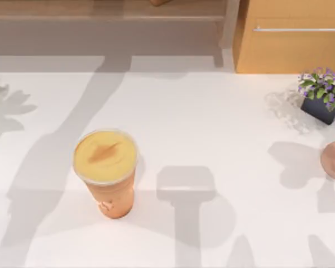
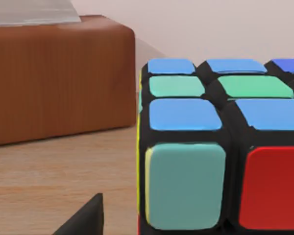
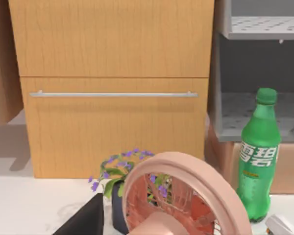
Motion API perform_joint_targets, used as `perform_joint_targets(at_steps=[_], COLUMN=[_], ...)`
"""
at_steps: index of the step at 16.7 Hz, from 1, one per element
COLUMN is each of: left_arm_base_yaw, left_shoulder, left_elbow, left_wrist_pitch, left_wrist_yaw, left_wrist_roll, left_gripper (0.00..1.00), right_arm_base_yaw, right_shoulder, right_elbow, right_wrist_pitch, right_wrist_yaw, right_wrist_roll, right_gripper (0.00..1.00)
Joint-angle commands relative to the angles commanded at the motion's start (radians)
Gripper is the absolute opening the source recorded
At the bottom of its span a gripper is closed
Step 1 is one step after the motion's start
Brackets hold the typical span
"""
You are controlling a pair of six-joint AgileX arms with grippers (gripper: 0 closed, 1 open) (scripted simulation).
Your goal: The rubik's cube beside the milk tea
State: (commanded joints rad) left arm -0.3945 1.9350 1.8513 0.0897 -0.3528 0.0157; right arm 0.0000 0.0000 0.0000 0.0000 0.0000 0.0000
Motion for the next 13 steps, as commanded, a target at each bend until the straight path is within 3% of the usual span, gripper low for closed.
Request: perform_joint_targets(at_steps=[4,13], left_arm_base_yaw=[0.0,0.0], left_shoulder=[0.002,0.002], left_elbow=[0.002,0.002], left_wrist_pitch=[0.0,0.0], left_wrist_yaw=[0.0,0.0], left_wrist_roll=[0.0,0.0], left_gripper=[1.0,0.32], right_arm_base_yaw=[0.0,0.0], right_shoulder=[0.0,0.0], right_elbow=[0.0,0.0], right_wrist_pitch=[0.0,0.0], right_wrist_yaw=[0.0,0.0], right_wrist_roll=[0.0,0.0], right_gripper=[1.0,1.0])
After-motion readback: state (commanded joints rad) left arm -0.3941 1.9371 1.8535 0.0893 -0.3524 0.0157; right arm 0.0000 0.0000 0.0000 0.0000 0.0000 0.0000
